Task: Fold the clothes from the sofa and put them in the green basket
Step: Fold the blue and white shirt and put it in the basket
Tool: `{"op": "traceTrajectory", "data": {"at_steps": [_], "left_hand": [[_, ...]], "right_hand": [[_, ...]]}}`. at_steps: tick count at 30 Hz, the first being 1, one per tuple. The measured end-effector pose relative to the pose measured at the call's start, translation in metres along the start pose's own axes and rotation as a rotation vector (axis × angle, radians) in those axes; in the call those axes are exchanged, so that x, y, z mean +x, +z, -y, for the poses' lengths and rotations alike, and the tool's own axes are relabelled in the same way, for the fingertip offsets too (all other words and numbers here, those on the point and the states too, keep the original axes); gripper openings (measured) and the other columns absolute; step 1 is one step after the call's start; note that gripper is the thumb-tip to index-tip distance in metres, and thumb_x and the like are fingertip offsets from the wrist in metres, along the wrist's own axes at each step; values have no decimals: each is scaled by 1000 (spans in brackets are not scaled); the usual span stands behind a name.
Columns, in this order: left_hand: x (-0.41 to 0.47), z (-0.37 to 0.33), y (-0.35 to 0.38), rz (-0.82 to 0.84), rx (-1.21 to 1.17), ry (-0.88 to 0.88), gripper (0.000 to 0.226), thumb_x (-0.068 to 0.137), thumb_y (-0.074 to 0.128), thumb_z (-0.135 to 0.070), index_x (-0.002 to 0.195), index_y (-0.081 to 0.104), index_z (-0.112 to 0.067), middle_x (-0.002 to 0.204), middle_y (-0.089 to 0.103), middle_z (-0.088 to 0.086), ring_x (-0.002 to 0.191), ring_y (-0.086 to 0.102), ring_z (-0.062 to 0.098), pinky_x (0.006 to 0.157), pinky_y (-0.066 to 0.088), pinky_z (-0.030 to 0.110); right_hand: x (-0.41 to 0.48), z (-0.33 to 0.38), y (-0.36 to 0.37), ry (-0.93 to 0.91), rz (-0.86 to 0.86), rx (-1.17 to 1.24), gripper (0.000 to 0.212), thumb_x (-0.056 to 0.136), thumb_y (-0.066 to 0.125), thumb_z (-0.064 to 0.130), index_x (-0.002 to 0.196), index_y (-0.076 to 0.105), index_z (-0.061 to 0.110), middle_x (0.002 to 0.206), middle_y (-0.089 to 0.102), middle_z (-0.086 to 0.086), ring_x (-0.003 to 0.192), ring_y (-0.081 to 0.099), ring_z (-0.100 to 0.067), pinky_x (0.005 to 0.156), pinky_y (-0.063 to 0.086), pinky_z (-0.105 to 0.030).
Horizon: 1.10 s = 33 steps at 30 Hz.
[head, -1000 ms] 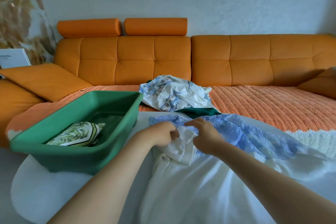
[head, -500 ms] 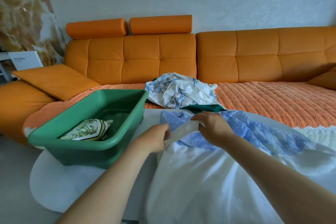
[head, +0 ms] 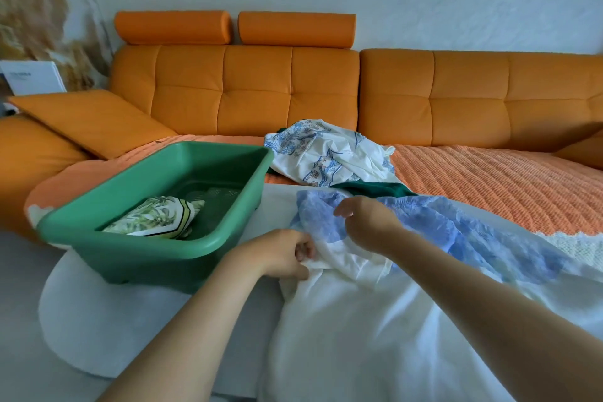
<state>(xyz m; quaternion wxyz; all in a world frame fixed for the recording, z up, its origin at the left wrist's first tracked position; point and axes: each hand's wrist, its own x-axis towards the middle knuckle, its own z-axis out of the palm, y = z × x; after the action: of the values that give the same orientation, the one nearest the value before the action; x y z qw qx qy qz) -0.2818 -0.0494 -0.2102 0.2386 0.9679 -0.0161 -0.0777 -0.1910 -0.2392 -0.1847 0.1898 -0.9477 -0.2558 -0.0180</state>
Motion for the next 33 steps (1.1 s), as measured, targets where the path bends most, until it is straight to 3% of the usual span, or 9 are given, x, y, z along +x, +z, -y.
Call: {"op": "traceTrajectory", "data": {"at_steps": [5, 8, 11, 14, 16, 20, 25, 29, 33], "left_hand": [[10, -6, -4, -63, 84, -27, 19, 94, 53, -36, 81, 60, -24, 92, 68, -4, 91, 63, 20, 70, 43, 27], [14, -5, -7, -250, 98, -97, 27, 101, 46, -32, 102, 62, -10, 113, 67, 11, 105, 61, 30, 79, 46, 30], [18, 0, -4, -254, 85, -163, 31, 93, 60, -43, 97, 56, -13, 101, 64, 9, 104, 61, 30, 73, 38, 28], [21, 6, -1, -174, 70, -226, 32, 84, 70, -32, 67, 48, -15, 75, 59, 8, 91, 65, 32, 65, 44, 32], [25, 11, -1, -136, 88, -258, 32, 83, 69, -23, 61, 48, -14, 79, 61, 13, 90, 65, 30, 66, 47, 32], [36, 18, -9, -37, 70, -345, 9, 83, 71, -15, 86, 73, -7, 84, 75, 10, 86, 72, 29, 77, 59, 32], [33, 25, -5, -136, 23, -342, 14, 90, 53, -10, 76, 54, -7, 75, 62, 12, 91, 67, 34, 63, 45, 31], [33, 18, -2, -332, 2, -227, 25, 91, 46, -7, 116, 48, -8, 115, 56, 12, 111, 55, 35, 86, 48, 39], [40, 10, 4, -431, 131, -93, 31, 94, 43, -6, 123, 52, -10, 126, 49, 11, 119, 44, 31, 96, 42, 37]], "right_hand": [[67, 38, 24, 32, -63, -44, 38, 100, 43, 34, 133, 59, 24, 132, 59, -2, 115, 59, -25, 82, 48, -33], [101, 49, 34, 106, 26, -208, 44, 100, 45, 51, 118, 62, 16, 111, 64, -4, 96, 63, -26, 68, 44, -31], [120, 49, 40, 158, 46, -236, 29, 94, 59, 41, 103, 67, 14, 91, 64, -1, 78, 63, -22, 59, 47, -28], [134, 42, 37, 225, -17, -143, 15, 92, 60, 26, 101, 67, 15, 94, 68, -3, 78, 65, -23, 62, 49, -28], [141, 36, 33, 260, -59, -71, 16, 93, 55, 18, 101, 68, 12, 96, 70, -8, 81, 66, -26, 65, 51, -29], [150, 25, 30, 337, -129, 10, 19, 98, 53, 17, 104, 67, 5, 91, 64, -11, 82, 63, -28, 65, 48, -30], [151, 25, 45, 345, -40, 24, 25, 99, 49, 15, 117, 64, 7, 107, 65, -12, 101, 64, -32, 78, 51, -34], [146, 20, 57, 307, -25, 95, 47, 101, 42, 41, 141, 45, 16, 137, 55, -14, 124, 53, -35, 101, 45, -41], [120, 3, 47, 170, -182, 42, 40, 92, 50, 25, 131, 48, 22, 130, 51, -9, 120, 49, -30, 97, 43, -40]]}}
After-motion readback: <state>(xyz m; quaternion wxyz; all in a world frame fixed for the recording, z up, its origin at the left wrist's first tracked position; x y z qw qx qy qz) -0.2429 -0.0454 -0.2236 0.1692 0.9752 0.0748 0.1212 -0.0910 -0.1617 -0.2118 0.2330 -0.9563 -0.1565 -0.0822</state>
